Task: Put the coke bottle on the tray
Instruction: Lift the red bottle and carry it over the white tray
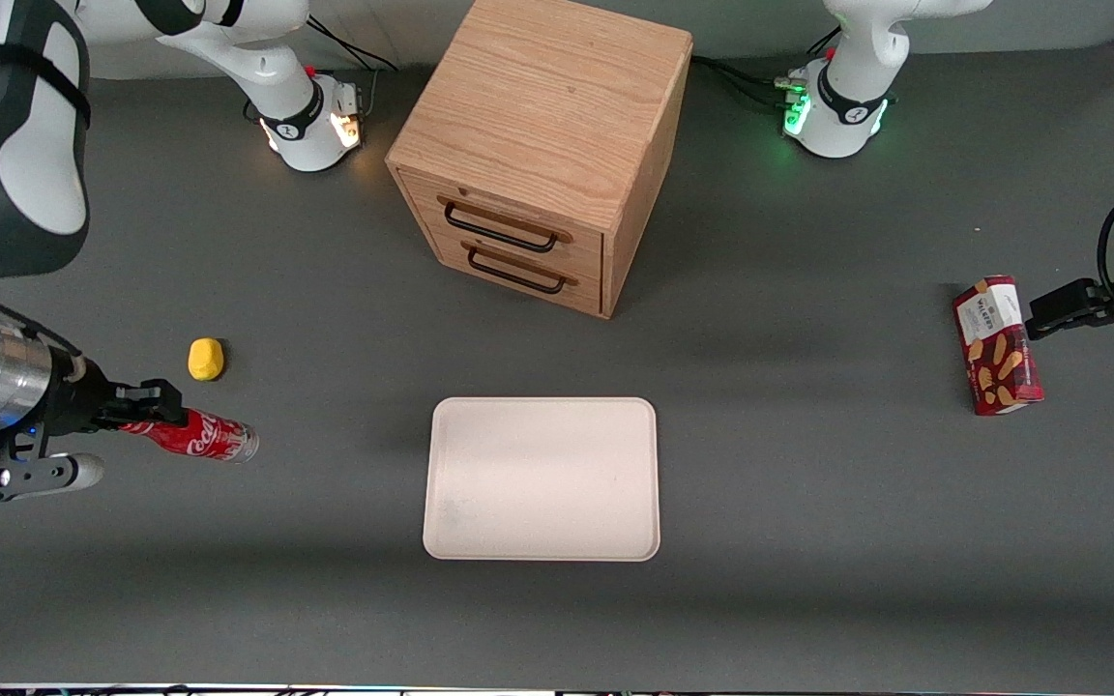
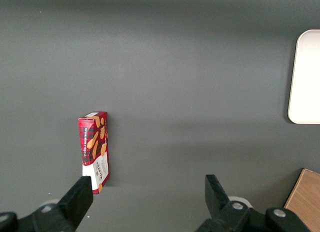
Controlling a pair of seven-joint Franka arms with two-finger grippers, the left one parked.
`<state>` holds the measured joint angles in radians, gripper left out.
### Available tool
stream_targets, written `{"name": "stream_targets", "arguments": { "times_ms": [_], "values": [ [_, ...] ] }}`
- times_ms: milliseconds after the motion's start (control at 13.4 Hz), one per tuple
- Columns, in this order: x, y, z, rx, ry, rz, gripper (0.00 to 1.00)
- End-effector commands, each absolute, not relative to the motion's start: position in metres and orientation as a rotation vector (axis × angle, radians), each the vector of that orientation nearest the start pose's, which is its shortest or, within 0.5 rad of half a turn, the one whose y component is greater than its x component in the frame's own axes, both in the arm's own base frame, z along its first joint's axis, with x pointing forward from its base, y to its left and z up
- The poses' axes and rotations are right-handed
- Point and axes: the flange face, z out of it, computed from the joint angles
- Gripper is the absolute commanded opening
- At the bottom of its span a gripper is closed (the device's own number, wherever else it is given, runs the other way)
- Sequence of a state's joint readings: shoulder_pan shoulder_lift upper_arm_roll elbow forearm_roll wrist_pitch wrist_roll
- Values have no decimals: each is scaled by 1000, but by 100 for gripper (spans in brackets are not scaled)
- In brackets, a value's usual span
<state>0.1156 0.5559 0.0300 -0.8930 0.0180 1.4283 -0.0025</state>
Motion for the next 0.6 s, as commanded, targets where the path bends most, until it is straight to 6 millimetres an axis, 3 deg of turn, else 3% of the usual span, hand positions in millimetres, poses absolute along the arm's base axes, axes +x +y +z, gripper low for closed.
{"name": "stream_targets", "arguments": {
  "times_ms": [0,149,298,521],
  "values": [
    [684,153,589,-3115,-312,-77,0],
    [693,192,568,-3070,-215,-119,0],
    [700,230,543,-3070,-252,-175,0],
    [709,263,504,-3053,-233,-194,0]
  ]
}}
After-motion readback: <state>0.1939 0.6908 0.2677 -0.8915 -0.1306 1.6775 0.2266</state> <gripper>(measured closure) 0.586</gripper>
